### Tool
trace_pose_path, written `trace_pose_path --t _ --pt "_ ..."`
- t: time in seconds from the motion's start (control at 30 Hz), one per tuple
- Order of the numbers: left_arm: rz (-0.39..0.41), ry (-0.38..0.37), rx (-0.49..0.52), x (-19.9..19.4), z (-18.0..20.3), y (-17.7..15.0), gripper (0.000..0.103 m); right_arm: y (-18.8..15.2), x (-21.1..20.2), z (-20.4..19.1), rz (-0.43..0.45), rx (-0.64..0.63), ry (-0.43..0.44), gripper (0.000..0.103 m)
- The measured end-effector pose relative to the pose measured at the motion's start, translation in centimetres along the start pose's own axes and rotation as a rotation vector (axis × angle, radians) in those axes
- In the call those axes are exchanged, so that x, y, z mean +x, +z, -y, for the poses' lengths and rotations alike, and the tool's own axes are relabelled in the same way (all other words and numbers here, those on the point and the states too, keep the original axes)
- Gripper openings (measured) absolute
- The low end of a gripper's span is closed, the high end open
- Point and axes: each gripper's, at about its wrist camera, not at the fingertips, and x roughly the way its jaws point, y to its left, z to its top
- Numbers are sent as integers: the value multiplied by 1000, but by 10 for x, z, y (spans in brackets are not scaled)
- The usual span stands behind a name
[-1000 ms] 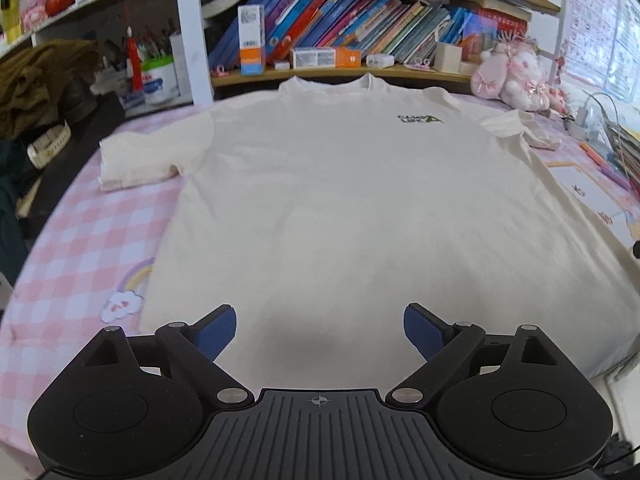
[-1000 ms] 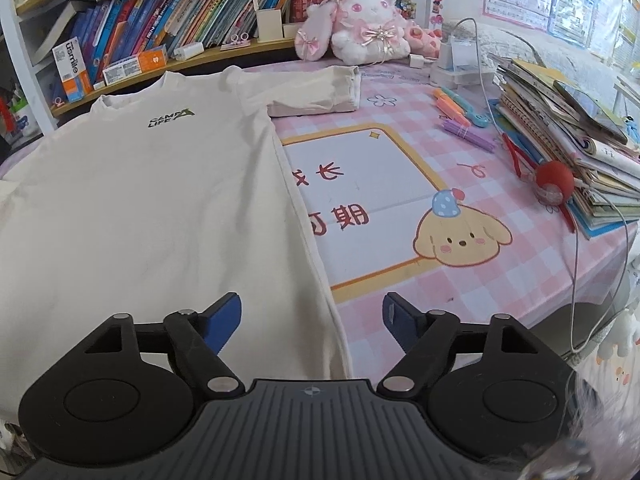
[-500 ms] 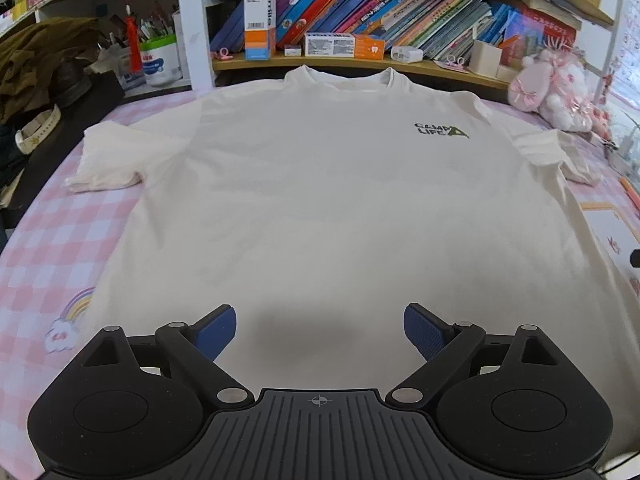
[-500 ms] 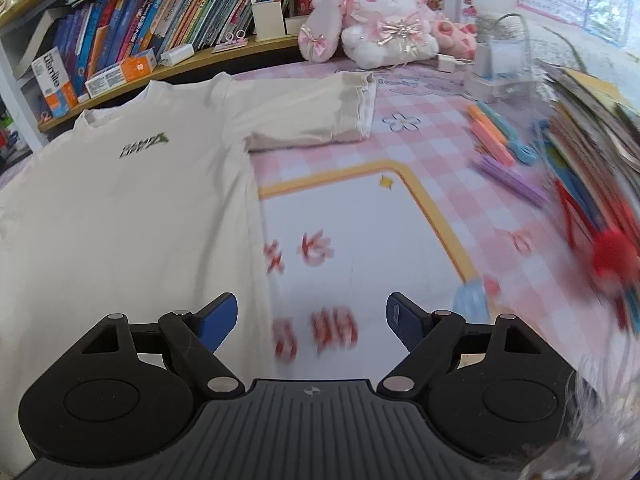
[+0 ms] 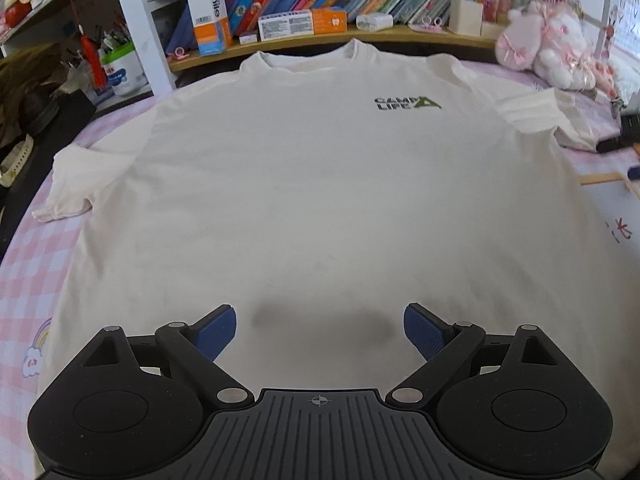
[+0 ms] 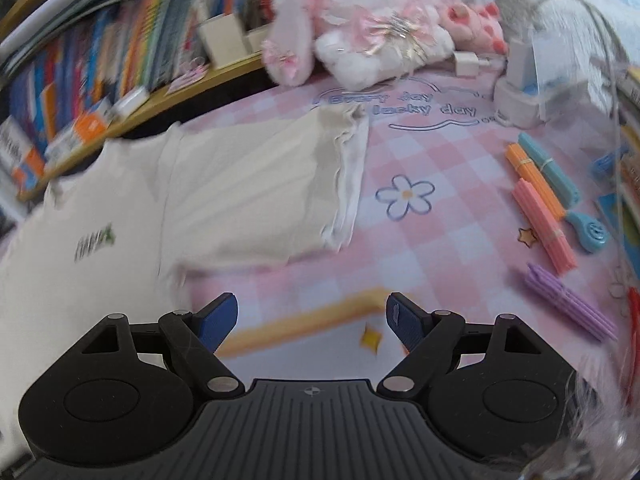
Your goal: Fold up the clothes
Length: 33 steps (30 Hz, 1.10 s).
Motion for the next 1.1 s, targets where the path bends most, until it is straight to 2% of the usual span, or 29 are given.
trace_pose_path --t 0.07,0.17,0.2,0.33,0.57,0.63,0.77,0.9,1.0,1.1 --pt "-8 9 3 0 3 1 93 9 5 9 -3 80 27 77" --pt "-16 21 6 0 5 4 93 19 11 21 -15 188 84 68" --pt "-18 25 5 1 5 4 93 21 12 23 -21 214 100 62" --pt "-23 53 -3 2 6 5 93 24 15 26 -36 297 139 55" --pt "-27 62 -11 1 4 3 93 28 18 29 -47 391 122 42" --pt "-28 62 -11 1 4 2 93 28 20 31 -55 420 119 32" --pt "-25 62 -18 -1 2 -2 93 30 22 40 -78 504 116 23" --pt "-23 39 -41 0 -3 -8 93 34 26 42 -102 528 91 10" --pt "-10 17 -41 0 -9 -11 93 40 28 34 -95 502 47 9" --pt "12 0 -45 0 -19 -12 93 50 28 10 -64 377 -23 8"
